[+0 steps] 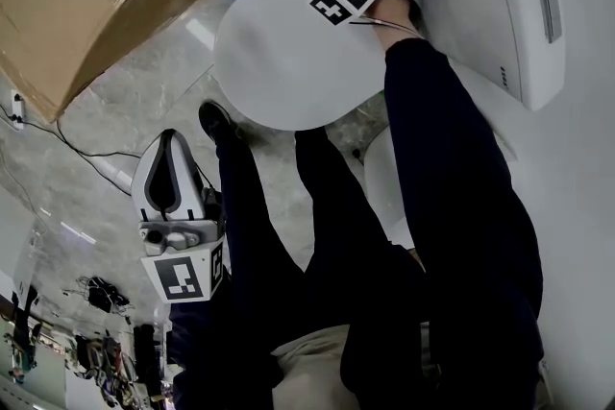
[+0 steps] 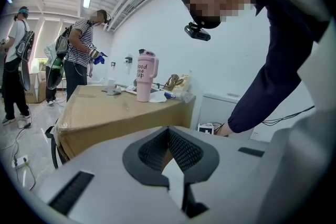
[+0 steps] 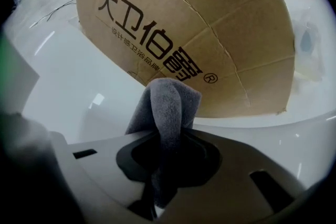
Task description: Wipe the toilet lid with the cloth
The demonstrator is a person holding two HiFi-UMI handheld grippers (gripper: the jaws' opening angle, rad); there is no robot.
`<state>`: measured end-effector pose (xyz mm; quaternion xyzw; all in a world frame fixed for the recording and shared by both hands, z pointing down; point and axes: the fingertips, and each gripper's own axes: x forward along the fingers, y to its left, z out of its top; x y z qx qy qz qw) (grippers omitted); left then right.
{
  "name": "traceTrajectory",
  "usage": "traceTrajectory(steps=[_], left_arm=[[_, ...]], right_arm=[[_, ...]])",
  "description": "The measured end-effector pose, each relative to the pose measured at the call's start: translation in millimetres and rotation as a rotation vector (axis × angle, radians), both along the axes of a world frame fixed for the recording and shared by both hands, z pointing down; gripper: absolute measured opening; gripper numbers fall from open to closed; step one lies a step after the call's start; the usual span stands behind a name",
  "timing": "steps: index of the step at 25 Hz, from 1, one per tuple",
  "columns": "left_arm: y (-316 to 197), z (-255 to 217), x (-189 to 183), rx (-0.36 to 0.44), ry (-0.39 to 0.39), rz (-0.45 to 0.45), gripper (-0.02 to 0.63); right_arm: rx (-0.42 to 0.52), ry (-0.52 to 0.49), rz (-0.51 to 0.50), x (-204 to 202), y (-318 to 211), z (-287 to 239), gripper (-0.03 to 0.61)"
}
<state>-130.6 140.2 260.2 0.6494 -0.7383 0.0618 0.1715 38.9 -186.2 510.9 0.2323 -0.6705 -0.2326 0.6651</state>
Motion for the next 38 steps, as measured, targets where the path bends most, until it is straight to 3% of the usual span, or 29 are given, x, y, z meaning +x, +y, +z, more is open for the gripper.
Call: traceTrajectory(steps=[5,16,38], left_arm=[[0.2,-5.2,-4.1,0.019,-0.01,0.0,0.015],[24.8,-5.6,-34.4,0.019,-0.022,-0.02,0.015],[78.1,-3.6,-73.7,0.025,-0.011,-0.072,0.015]], right_arm=[[-0.072,-0.046,0.067,-11.8,29.7,6.0,0.064],[-0.152,-0.073,0.11,-45.6,102.0,18.1,0.064],[-0.294,-0.114,0.022,-125.0,255.4,29.1,0.064]])
